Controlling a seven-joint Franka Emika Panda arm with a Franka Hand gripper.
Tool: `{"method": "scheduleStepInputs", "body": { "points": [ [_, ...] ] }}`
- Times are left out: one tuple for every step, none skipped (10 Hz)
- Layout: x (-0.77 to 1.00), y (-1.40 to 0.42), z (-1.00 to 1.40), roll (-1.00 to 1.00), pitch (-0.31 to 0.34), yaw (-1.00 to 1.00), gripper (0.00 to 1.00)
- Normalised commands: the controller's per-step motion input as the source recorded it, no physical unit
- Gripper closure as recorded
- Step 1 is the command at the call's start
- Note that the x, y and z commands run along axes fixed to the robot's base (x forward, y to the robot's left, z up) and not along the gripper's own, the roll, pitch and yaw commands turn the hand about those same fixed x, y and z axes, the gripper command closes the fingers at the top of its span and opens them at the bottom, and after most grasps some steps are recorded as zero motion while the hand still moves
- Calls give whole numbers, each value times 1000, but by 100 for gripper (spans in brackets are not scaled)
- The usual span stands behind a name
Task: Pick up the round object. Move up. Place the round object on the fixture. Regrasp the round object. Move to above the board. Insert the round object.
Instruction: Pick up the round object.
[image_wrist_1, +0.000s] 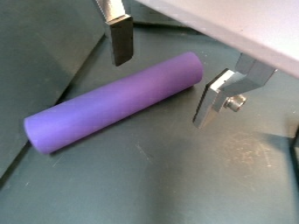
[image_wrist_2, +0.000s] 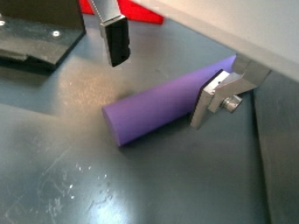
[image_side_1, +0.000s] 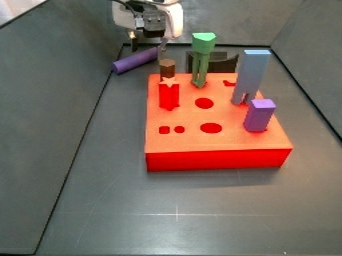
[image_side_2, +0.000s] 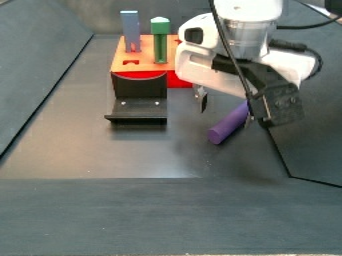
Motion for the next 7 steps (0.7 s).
{"method": "scheduleStepInputs", "body": {
  "points": [
    [0,209,-371,-363,-194,-163,0],
    [0,200,-374,-347,-207,-149,0],
    [0,191,-377,-343,-210,-154,0],
    [0,180,-383,-337,-209,-149,0],
    [0,163,-357,-317,-211,-131,0],
    [0,66,-311,-214,-139,-60,0],
    [0,34,-269,-183,-146,-34,0]
  ]
}}
